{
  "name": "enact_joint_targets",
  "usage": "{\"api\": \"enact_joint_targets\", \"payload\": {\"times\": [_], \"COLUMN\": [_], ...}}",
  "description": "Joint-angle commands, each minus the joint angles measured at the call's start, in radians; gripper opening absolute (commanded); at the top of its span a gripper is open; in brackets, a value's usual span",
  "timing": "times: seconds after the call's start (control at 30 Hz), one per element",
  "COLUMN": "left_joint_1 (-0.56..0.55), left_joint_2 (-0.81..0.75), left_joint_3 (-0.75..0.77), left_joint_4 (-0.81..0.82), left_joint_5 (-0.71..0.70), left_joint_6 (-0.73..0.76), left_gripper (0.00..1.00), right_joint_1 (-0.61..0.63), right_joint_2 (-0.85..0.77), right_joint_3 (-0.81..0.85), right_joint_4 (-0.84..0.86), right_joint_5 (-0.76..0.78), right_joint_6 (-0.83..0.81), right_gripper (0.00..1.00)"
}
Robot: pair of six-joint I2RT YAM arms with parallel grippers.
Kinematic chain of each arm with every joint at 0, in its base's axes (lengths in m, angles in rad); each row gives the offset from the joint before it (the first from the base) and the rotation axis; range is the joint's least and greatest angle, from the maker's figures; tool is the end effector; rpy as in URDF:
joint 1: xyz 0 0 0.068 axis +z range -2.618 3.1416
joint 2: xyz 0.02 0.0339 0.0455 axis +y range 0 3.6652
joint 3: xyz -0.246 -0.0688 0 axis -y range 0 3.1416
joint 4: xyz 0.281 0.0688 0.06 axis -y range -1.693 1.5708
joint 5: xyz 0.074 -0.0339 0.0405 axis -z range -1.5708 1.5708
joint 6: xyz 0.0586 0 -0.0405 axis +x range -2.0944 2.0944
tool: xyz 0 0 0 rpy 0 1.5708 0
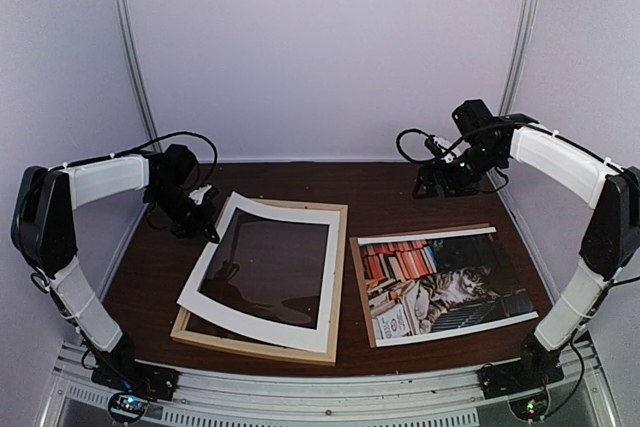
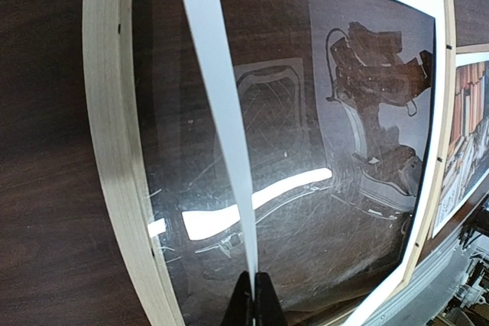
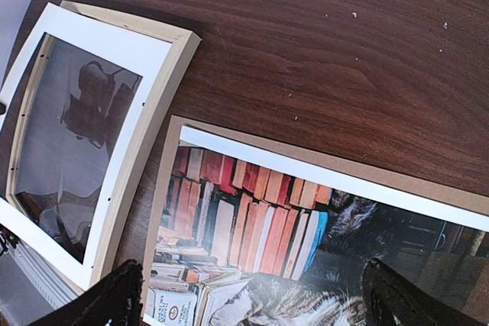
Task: Put the photo into the frame
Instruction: Place the glass panel in the frame body.
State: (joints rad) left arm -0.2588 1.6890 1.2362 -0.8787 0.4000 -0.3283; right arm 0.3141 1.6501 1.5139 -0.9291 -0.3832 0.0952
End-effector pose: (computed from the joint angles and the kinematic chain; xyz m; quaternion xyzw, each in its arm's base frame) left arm 0.3405 -0.1137 0.1645 -0.0101 0.9733 -0.2227 0.0549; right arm 0.3624 0.1408 0.2677 -0.1512 0.9396 0.2304 0.2029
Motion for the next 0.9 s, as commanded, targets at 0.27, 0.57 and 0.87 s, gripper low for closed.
{"api": "enact_joint_targets", "payload": {"times": [0.27, 0.57, 0.87], "left_joint_1": [0.006, 0.004, 0.004], "left_joint_2": [0.016, 0.0, -0.002], "left_joint_3": [0.002, -0.016, -0.009], "left_joint_4": [0.058, 0.056, 0.047], "left_joint_5": [0.017, 0.008, -0.01], "left_joint_6": [-0.023, -0.027, -0.015], "left_gripper": [0.02, 0.15, 0.37], "right_joint_1": [0.003, 0.004, 0.003], "right_joint_2": [0.006, 0.01, 0.008], "right_joint_3": [0.021, 0.022, 0.023], "right_joint_4": [0.004, 0.004, 0.001], "right_joint_5": [0.014, 0.016, 0.014], "right_joint_6": [-0.014, -0.014, -0.011], "right_gripper": [0.99, 0.99, 0.99]}}
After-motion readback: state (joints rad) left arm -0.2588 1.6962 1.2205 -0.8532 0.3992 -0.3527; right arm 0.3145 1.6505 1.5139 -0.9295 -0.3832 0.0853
